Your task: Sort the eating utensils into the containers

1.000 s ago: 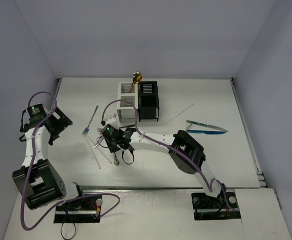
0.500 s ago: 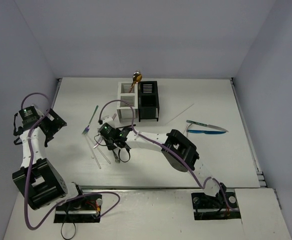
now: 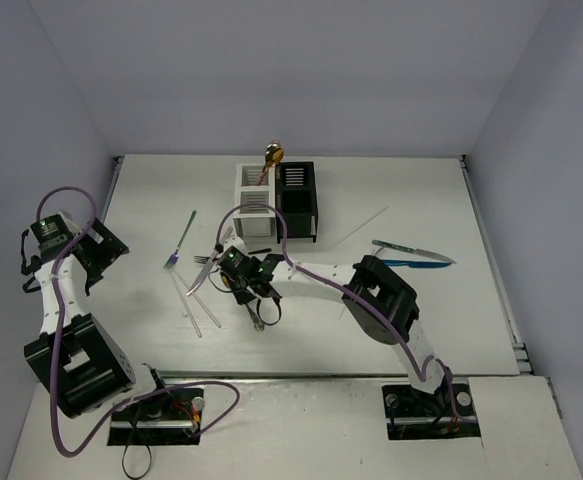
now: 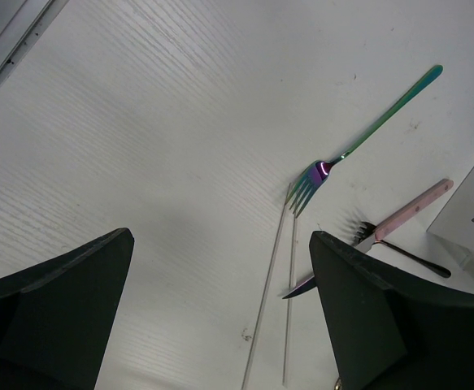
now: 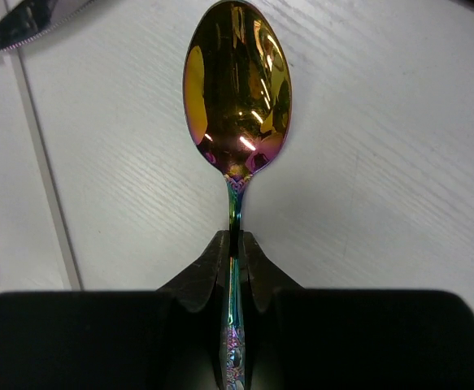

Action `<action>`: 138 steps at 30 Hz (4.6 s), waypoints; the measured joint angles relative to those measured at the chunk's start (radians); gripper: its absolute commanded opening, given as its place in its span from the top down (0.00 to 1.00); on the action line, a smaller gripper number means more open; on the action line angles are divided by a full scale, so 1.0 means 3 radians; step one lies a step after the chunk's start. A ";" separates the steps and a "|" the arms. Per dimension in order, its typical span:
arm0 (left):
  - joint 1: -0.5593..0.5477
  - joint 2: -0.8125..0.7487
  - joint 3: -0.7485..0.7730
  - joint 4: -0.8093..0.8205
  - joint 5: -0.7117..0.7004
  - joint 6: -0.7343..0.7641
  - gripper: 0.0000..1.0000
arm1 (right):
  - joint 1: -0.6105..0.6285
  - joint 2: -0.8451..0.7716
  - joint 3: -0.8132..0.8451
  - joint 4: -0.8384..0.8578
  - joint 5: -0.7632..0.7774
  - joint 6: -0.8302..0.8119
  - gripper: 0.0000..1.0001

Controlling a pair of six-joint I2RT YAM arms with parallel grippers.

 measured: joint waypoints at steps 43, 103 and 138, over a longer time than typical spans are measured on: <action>-0.0265 -0.0703 -0.0354 0.1446 0.2367 -0.0368 0.10 | -0.0284 -0.0868 0.0442 0.2131 0.1463 -0.1714 1.00; -0.0231 -0.0406 -0.0355 0.1436 0.2320 0.0054 0.11 | -0.0984 0.1440 0.2065 0.3817 0.1952 -0.1635 1.00; -0.0701 -0.0445 -0.0075 0.0834 0.1791 0.0576 0.11 | -0.0539 -0.0903 0.0713 0.3336 0.1539 -0.2000 0.27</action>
